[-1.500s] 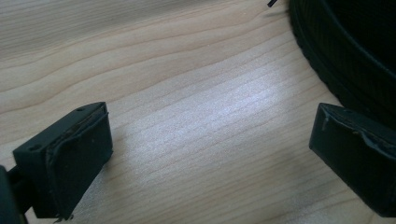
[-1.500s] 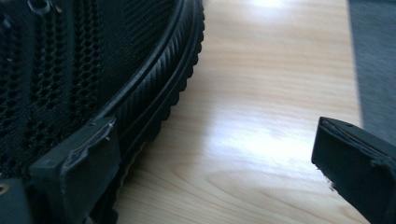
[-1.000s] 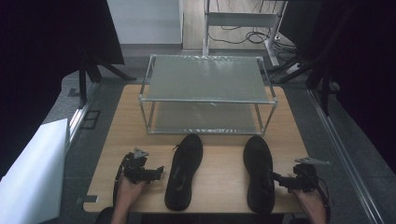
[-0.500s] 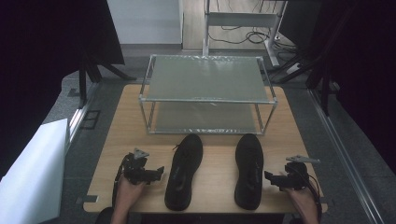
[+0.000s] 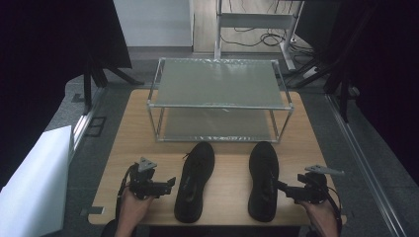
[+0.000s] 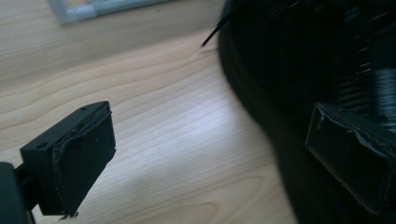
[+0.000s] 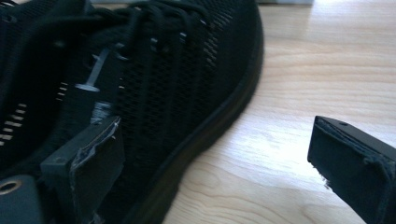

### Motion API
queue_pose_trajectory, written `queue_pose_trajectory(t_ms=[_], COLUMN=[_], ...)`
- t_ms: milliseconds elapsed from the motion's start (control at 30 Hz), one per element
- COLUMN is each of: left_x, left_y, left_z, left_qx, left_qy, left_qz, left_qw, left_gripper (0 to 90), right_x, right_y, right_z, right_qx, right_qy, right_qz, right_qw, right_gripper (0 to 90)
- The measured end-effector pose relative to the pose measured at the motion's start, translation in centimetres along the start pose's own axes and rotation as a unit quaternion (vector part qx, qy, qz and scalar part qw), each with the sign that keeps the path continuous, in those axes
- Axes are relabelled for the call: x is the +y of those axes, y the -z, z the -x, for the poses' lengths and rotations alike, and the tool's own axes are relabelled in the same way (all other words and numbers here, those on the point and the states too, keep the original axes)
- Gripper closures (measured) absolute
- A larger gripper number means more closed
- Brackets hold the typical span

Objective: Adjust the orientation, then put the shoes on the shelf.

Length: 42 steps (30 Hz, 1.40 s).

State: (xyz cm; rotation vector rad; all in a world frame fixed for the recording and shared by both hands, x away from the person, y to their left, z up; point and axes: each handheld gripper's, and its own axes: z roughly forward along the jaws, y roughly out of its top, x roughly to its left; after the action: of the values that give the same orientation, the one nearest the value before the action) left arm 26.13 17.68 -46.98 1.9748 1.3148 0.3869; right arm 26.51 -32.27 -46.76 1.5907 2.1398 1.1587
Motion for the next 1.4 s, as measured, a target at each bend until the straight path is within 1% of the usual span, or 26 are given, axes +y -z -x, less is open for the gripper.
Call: queue_pose_trajectory(t_ms=[67,167,200,233,300,400,500,567,600,767,800,833,867,967,1033,1067,1100,1133,1167,1200,1233,1267,1300,1333,1367,1400], left_x=[0.3,0.4,0.5,0.7,0.9,1.4,1.6,1.7,1.7,1.8,2.0,2.0,2.1,2.3,2.4,2.5,2.5,2.5,2.4,2.4,2.3,2.3,2.3,2.3,2.3,2.3], left_y=[0.6,0.8,0.9,0.9,0.9,0.6,0.3,0.2,0.0,-0.6,-1.2,-1.2,-1.6,-2.6,-3.1,-3.6,-3.6,-4.0,-4.9,-4.9,-5.6,-5.6,-5.8,-5.7,-5.7,-5.6], left_z=[0.7,1.2,1.4,2.0,2.2,3.3,3.8,3.9,4.0,4.1,4.2,4.2,4.3,4.8,5.0,5.0,5.0,5.1,5.1,5.1,5.2,5.2,5.1,5.0,5.0,5.1], left_qx=[-0.011,-0.018,-0.023,-0.034,-0.037,-0.050,-0.055,-0.057,-0.067,-0.071,-0.064,-0.064,-0.064,-0.067,-0.065,-0.052,-0.052,-0.040,-0.029,-0.029,-0.024,-0.024,-0.023,-0.029,-0.029,-0.031], left_qy=[-0.005,-0.010,-0.011,-0.016,-0.020,-0.030,-0.036,-0.037,-0.031,-0.024,-0.029,-0.029,-0.031,-0.036,-0.035,-0.039,-0.039,-0.044,-0.050,-0.050,-0.048,-0.048,-0.045,-0.035,-0.035,-0.035], left_qz=[0.006,0.008,0.008,0.008,0.007,0.006,0.003,0.001,0.001,-0.005,-0.015,-0.015,-0.019,-0.032,-0.038,-0.046,-0.046,-0.054,-0.072,-0.072,-0.079,-0.079,-0.080,-0.076,-0.076,-0.073], left_qw=[0.9999,0.9998,0.9996,0.9993,0.9991,0.9983,0.9978,0.9977,0.9973,0.9972,0.9974,0.9974,0.9973,0.9966,0.9965,0.9968,0.9968,0.9968,0.9957,0.9957,0.9954,0.9954,0.9955,0.9961,0.9961,0.9962], left_gripper=[1.2,1.1,1.0,1.0,1.0,0.9,0.9,0.9,1.1,1.3,1.6,1.6,1.9,2.0,2.6,2.7,3.9,3.9,3.7,4.0,4.7,6.7,6.7,14.5,21.3,21.3], right_x=[0.1,0.2,0.3,0.4,0.4,0.7,0.9,0.9,1.0,1.1,1.1,1.1,1.2,1.2,1.2,1.3,1.3,1.3,1.3,1.3,1.3,1.3,1.3,1.4,1.4,1.4], right_y=[-0.1,-0.2,-0.3,-0.5,-0.6,-1.0,-1.3,-1.4,-1.6,-2.2,-2.6,-2.6,-3.1,-3.8,-4.4,-4.8,-5.0,-5.0,-5.4,-5.5,-5.6,-5.6,-5.5,-5.4,-5.4,-5.4], right_z=[-0.3,-0.7,-0.8,-1.1,-1.3,-1.8,-2.3,-2.4,-2.6,-3.0,-3.3,-3.3,-3.5,-3.6,-3.9,-4.1,-4.2,-4.2,-4.4,-4.5,-4.4,-4.4,-4.4,-4.4,-4.4,-4.4], right_qx=[0.004,0.008,0.010,0.014,0.016,0.023,0.025,0.024,0.025,0.029,0.033,0.033,0.019,0.015,-0.004,-0.022,-0.033,-0.033,-0.058,-0.067,-0.072,-0.072,-0.078,-0.088,-0.088,-0.089], right_qy=[0.003,0.005,0.006,0.007,0.008,0.011,0.017,0.019,0.021,0.024,0.021,0.021,0.030,0.030,0.039,0.042,0.046,0.046,0.057,0.060,0.055,0.055,0.054,0.058,0.058,0.059], right_qz=[0.002,0.001,0.001,-0.001,-0.001,-0.001,-0.003,-0.004,-0.006,-0.015,-0.018,-0.018,-0.025,-0.035,-0.044,-0.051,-0.053,-0.053,-0.060,-0.060,-0.059,-0.059,-0.059,-0.061,-0.061,-0.061], right_qw=[1.0000,1.0000,0.9999,0.9999,0.9998,0.9997,0.9995,0.9995,0.9994,0.9992,0.9991,0.9991,0.9991,0.9988,0.9983,0.9976,0.9969,0.9969,0.9949,0.9941,0.9941,0.9941,0.9937,0.9925,0.9925,0.9924], right_gripper=[4.1,4.1,4.1,4.1,4.1,4.0,4.4,4.5,4.6,5.1,5.9,5.9,6.5,6.8,6.7,8.4,9.4,9.4,12.2,13.4,16.0,16.0,19.8,24.8,24.8,25.7])
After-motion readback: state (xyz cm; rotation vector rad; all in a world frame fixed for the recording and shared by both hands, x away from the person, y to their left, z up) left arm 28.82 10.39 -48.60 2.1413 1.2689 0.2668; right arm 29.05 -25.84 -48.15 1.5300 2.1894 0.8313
